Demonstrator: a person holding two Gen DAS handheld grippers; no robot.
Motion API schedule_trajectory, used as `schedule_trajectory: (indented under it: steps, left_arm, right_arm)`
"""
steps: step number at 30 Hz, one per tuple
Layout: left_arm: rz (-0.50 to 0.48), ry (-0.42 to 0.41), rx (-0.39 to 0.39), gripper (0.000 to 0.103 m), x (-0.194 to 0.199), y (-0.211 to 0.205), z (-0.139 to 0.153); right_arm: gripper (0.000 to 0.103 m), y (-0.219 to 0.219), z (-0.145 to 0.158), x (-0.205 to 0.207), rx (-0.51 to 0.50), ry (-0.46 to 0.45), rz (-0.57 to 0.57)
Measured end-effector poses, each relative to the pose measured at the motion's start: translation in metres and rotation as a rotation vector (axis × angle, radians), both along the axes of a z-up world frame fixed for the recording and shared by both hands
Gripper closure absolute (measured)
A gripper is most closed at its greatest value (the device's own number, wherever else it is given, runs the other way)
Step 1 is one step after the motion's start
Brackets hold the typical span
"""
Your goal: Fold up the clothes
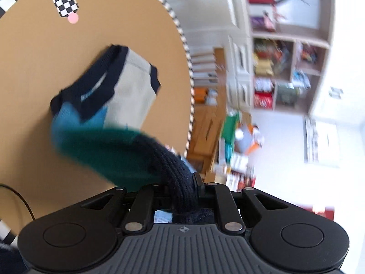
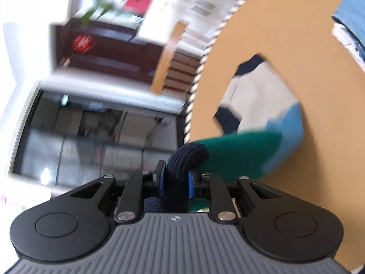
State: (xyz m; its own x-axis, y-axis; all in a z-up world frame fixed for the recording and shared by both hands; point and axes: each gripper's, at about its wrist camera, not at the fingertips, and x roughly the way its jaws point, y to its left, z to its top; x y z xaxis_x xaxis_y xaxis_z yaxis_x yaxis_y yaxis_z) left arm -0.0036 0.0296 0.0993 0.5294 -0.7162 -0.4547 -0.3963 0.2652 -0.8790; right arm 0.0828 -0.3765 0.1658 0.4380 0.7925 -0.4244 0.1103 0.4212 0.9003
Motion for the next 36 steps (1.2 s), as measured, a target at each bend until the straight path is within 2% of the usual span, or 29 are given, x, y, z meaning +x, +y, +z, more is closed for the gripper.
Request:
schedule_trajectory:
  steps: [3,9,12,15,18,22,23,25,27,28,29,30,31,32,33,34,35,36]
  left_arm:
    - [0.035,0.037,0.05,0.087,0.047,0.007,-0.022]
    - [0.109,0.161,0.077,0.087,0.151,0.019,-0.093]
    - [0.135,0.231,0.109,0.087,0.185,0.019,-0.128]
    - [0.143,0.268,0.142,0.087,0.207,0.018,-0.15]
    - [0.145,0.267,0.153,0.087,0.219,0.017,-0.165]
    - [0.137,0.234,0.113,0.082,0.231,0.016,-0.169]
    - [0.129,0.221,0.097,0.079,0.233,0.017,-0.167]
    - [0.097,0.163,0.097,0.061,0.235,0.021,-0.157]
    - [0.05,0.026,0.213,0.056,0.228,0.024,-0.129]
    - [0.026,-0.047,0.277,0.054,0.224,0.026,-0.114]
    - [0.007,-0.115,0.356,0.054,0.217,0.027,-0.097]
    - [-0.024,-0.194,0.451,0.054,0.206,0.023,-0.079]
    - [-0.062,-0.277,0.551,0.055,0.193,0.017,-0.06]
    - [-0.121,-0.352,0.667,0.056,0.179,0.005,-0.043]
    - [-0.186,-0.419,0.781,0.065,0.166,-0.012,-0.033]
    - [-0.253,-0.479,0.866,0.073,0.152,-0.031,-0.029]
    - [-0.314,-0.515,0.911,0.074,0.139,-0.049,-0.03]
    - [-0.361,-0.525,0.927,0.075,0.127,-0.064,-0.035]
  right_arm:
    - [0.084,0.017,-0.031,0.062,-0.017,0.079,-0.062]
    - [0.084,0.023,-0.109,0.141,-0.096,0.206,-0.157]
    - [0.084,0.034,-0.144,0.175,-0.119,0.282,-0.193]
    - [0.084,0.046,-0.171,0.197,-0.161,0.326,-0.204]
    - [0.084,0.049,-0.188,0.207,-0.166,0.358,-0.22]
    - [0.083,0.046,-0.204,0.209,-0.134,0.38,-0.25]
    - [0.081,0.043,-0.206,0.208,-0.108,0.386,-0.258]
    - [0.071,0.037,-0.208,0.205,-0.045,0.399,-0.273]
    - [0.061,0.027,-0.196,0.198,-0.024,0.347,-0.308]
    - [0.048,0.021,-0.184,0.193,-0.045,0.288,-0.329]
    - [0.043,0.019,-0.168,0.188,-0.109,0.196,-0.323]
    - [0.044,0.018,-0.152,0.182,-0.181,0.098,-0.309]
    - [0.049,0.017,-0.136,0.177,-0.253,0.0,-0.294]
    - [0.058,0.027,-0.118,0.168,-0.365,-0.137,-0.213]
    - [0.065,0.041,-0.106,0.158,-0.482,-0.241,-0.123]
    - [0.078,0.06,-0.102,0.147,-0.588,-0.321,-0.029]
    - [0.085,0.079,-0.099,0.135,-0.692,-0.396,0.067]
    - [0.084,0.092,-0.104,0.122,-0.746,-0.43,0.136]
